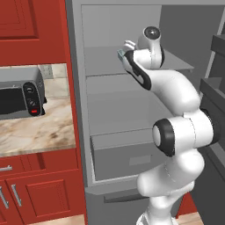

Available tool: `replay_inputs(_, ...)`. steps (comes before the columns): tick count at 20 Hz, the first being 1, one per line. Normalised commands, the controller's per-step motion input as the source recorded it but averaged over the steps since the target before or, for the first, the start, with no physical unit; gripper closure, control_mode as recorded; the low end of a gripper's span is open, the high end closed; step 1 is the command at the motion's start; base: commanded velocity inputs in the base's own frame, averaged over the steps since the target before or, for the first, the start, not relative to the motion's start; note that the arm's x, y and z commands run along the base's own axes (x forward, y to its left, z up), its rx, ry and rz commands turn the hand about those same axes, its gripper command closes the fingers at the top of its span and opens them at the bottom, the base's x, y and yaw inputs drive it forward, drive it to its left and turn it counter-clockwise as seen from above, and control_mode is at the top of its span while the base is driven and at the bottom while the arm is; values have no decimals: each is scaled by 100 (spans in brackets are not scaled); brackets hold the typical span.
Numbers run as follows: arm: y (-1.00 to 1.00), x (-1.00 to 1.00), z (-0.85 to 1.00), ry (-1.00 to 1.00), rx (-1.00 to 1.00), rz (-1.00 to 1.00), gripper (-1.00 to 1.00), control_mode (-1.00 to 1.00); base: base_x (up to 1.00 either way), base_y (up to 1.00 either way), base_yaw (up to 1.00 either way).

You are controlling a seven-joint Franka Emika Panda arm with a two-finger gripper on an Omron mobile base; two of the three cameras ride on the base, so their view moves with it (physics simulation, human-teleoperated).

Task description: Place the tupperware containing the shrimp and broccoli meal in the microwave. Close the microwave door and press the start button to reheat the meal.

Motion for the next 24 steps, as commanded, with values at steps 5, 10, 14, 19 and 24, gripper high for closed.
replay_inputs(5, 15, 35, 0, 7, -1, 0, -100, -100, 0, 0, 0)
replay_inputs(10, 0, 16, 0, 12, 0, -7, -100, -100, 0, 0, 0)
replay_inputs(14, 0, 12, -3, 13, 0, -8, -100, -100, 0, 0, 0)
replay_inputs(19, 0, 7, -21, 12, 0, -10, -100, -100, 0, 0, 0)
replay_inputs(24, 0, 5, -33, 9, -2, -10, 100, -100, 0, 0, 0)
